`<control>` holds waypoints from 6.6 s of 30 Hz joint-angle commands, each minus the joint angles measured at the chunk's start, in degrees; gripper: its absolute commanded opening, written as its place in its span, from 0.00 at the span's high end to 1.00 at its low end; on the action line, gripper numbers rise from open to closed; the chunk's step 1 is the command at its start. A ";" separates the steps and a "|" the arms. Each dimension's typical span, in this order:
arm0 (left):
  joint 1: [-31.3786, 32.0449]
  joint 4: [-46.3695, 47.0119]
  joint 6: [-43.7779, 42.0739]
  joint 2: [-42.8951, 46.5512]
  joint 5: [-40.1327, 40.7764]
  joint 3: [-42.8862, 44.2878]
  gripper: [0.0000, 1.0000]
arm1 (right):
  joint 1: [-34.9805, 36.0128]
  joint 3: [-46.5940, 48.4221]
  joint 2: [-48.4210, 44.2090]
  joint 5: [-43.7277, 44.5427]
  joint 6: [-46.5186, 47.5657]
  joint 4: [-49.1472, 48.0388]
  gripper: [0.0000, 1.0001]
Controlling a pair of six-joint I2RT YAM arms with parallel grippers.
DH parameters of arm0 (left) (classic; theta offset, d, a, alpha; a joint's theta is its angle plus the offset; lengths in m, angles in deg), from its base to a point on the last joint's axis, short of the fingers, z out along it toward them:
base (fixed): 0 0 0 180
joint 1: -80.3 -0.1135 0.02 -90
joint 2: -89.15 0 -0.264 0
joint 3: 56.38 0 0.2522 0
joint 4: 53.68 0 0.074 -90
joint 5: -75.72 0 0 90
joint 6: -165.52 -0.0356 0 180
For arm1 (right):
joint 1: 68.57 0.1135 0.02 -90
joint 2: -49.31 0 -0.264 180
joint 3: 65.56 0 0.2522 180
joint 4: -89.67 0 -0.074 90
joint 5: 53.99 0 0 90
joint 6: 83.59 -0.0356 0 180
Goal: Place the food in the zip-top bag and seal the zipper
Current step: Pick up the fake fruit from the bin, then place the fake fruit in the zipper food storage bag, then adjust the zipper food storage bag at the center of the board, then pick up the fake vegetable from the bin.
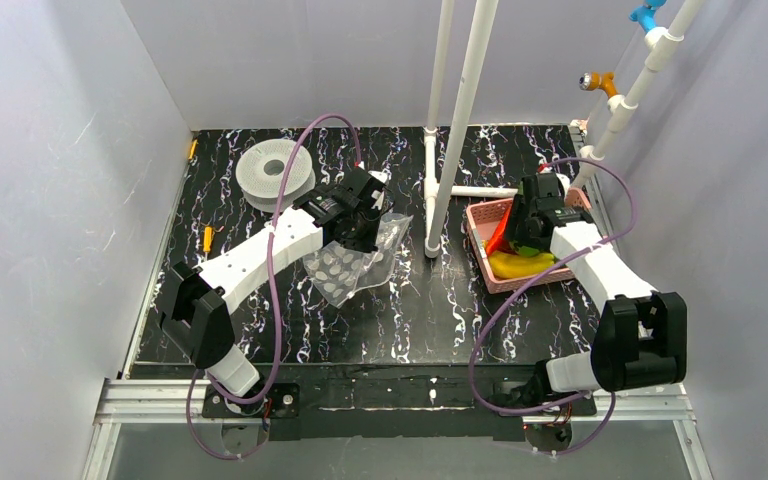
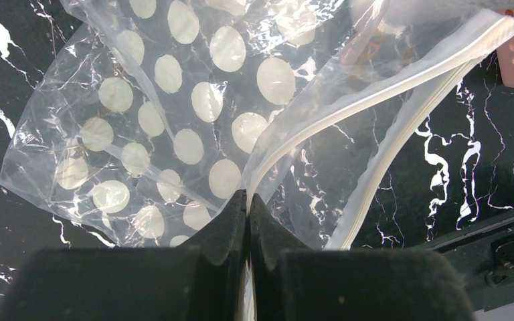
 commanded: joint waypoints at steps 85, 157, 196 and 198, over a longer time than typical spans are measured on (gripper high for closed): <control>-0.25 28.12 2.03 26.55 -29.02 -17.15 1.00 | 40.51 1.49 -12.86 -17.36 -8.19 -19.49 0.24; 0.06 9.50 6.13 21.42 8.46 -11.64 1.00 | 34.28 9.01 -16.79 -21.05 -12.22 0.24 0.29; -0.02 10.88 4.95 20.80 3.71 -11.73 1.00 | -5.70 1.41 0.54 -23.69 -13.75 -5.02 0.13; -0.04 10.90 5.01 20.80 3.44 -11.70 1.00 | -5.71 3.51 1.11 -20.00 -12.51 -3.26 0.10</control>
